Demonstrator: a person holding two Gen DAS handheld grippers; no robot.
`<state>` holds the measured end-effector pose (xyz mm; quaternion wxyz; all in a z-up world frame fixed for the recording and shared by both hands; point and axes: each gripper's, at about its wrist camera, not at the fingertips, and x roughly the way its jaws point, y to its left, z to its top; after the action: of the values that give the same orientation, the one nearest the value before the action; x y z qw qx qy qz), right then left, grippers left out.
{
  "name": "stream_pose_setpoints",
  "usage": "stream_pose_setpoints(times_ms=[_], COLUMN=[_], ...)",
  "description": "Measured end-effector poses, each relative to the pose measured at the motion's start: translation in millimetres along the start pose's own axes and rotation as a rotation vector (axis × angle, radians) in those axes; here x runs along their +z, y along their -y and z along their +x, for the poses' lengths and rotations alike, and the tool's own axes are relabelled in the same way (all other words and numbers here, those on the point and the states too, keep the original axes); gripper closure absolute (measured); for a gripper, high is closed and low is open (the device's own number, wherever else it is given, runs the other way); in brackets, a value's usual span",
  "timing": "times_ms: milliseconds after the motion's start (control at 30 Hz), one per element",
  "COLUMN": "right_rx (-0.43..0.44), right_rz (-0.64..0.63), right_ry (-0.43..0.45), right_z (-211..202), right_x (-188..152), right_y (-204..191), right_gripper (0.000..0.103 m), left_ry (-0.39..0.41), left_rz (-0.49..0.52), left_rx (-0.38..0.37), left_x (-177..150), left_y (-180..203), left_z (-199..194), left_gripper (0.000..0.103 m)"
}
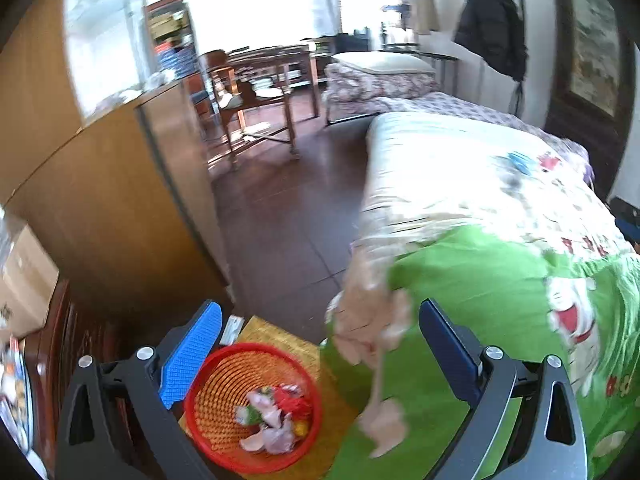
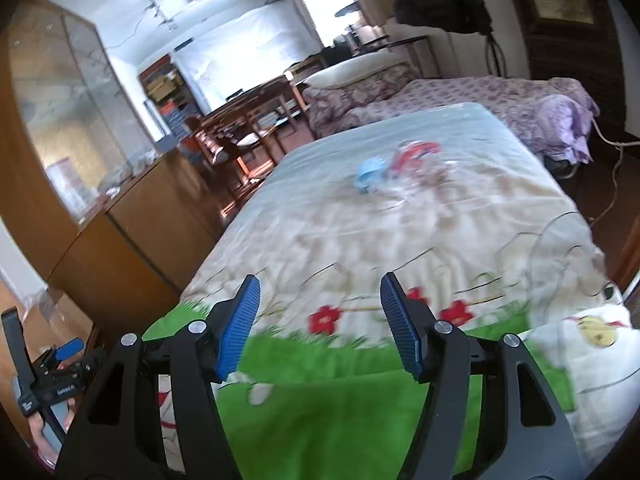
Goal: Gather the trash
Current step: 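Move both tools back over the quilt toward the blue face mask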
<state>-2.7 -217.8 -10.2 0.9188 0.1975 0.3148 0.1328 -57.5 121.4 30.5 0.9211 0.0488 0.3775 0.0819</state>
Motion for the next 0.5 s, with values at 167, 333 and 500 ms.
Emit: stream_pose_setpoints(times_ms=[167,333,500], right_rx=[-0.026,-0.068,-0.072], right_rz=[-0.008,-0.005,0.048], right_ry=[0.030,0.057,0.057], right_z=[-3,-8,-5], right_x=[9,14,20], right_y=[16,29,46], right_gripper=[0.038,0.035,0.033], left_ry=[0.029,0.069,0.113], left_rz=[0.104,0.189,0.256], left_rx=[-0.023,-0.056,-0.094], left_x=[17,35,57], left_y=[48,94,141], left_z=[3,15,34], left_gripper=[0.006,0.006,0.006])
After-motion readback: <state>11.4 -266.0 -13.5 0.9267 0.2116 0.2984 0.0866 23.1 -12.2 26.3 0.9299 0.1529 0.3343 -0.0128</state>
